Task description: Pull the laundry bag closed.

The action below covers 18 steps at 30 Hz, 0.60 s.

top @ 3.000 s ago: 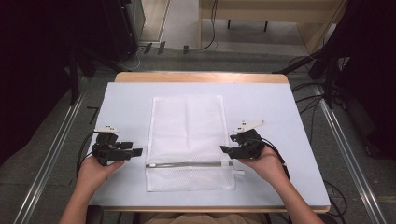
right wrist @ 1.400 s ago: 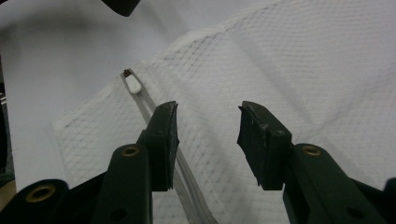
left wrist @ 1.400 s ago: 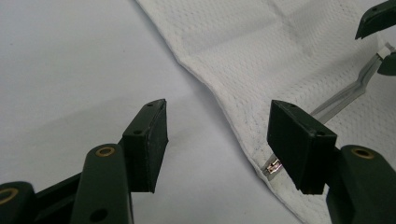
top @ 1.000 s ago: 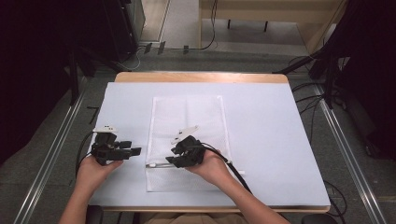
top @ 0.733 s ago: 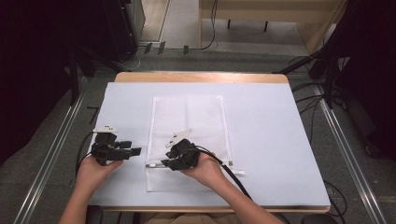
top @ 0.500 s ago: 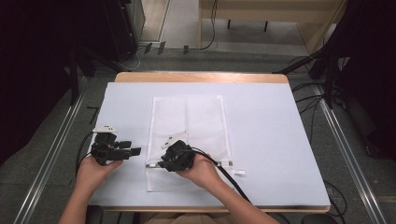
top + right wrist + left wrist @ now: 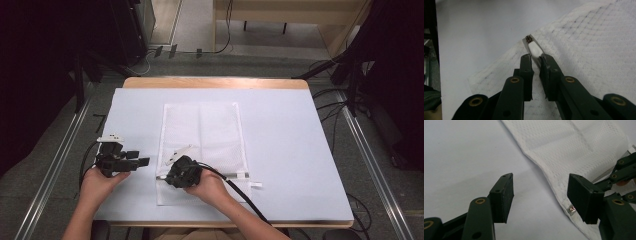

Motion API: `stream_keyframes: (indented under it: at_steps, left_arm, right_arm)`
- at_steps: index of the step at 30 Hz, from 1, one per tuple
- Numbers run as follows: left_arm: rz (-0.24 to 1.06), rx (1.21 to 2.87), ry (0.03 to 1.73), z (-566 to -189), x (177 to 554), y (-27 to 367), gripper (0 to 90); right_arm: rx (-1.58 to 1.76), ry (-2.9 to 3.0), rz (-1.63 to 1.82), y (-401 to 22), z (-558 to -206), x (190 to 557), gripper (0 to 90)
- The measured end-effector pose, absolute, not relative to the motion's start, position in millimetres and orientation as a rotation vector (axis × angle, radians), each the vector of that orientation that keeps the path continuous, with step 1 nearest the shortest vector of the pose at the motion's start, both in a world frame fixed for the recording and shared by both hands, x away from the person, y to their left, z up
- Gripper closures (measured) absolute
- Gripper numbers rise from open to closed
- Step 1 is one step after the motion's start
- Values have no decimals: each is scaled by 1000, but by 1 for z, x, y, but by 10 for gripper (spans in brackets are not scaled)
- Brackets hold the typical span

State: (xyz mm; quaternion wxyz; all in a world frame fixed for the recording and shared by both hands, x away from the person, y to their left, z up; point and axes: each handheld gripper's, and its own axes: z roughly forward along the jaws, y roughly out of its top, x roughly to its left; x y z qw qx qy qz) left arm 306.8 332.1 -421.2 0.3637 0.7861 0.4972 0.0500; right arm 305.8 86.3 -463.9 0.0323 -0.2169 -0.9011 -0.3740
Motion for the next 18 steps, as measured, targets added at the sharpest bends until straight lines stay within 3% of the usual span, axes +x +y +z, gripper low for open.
stream_keyframes:
  at_steps: [18]
  left_arm:
    - [122, 2030, 1280, -422, 305, 334, 391]
  right_arm:
    - [-680, -2768, -1184, 107, -462, 308, 814]
